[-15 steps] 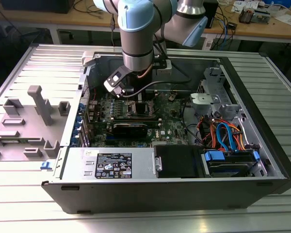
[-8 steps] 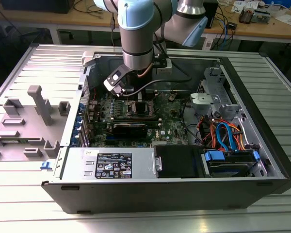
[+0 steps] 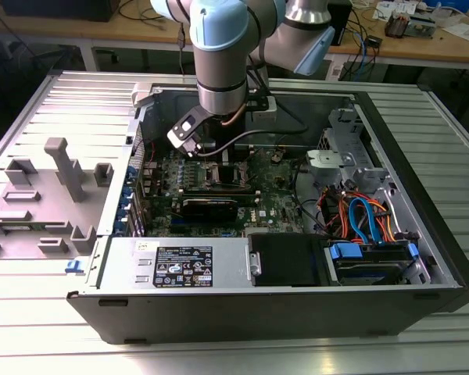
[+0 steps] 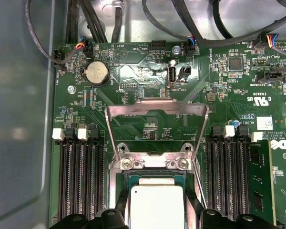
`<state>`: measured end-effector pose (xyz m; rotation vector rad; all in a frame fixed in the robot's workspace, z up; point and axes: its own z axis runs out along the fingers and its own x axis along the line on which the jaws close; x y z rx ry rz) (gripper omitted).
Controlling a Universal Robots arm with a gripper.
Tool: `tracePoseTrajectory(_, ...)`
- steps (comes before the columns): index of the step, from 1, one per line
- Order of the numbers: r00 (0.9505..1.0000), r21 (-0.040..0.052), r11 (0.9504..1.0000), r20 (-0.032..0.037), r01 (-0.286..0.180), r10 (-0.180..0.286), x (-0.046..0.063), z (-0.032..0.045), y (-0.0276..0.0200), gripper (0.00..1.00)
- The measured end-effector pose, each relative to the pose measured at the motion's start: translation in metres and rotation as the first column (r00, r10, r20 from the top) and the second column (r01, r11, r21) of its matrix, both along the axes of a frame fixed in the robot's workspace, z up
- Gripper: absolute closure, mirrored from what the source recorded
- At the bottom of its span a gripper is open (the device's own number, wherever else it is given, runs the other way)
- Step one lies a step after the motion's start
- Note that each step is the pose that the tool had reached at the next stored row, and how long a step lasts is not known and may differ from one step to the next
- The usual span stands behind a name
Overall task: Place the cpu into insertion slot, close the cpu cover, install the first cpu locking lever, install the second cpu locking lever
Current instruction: 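Place the cpu into insertion slot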
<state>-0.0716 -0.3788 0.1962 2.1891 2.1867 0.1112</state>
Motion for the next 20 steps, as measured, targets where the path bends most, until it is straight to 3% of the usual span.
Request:
tracePoseTrajectory(19,1.0,0.0012,1.0,0.0008,0.0,0.0,0.0014,-0.0022,0.0007,0.45)
tracePoseTrajectory(20,1.0,0.0008,1.0,0.0006,0.0,0.0,0.0015,-0.0021,0.0007,0.39)
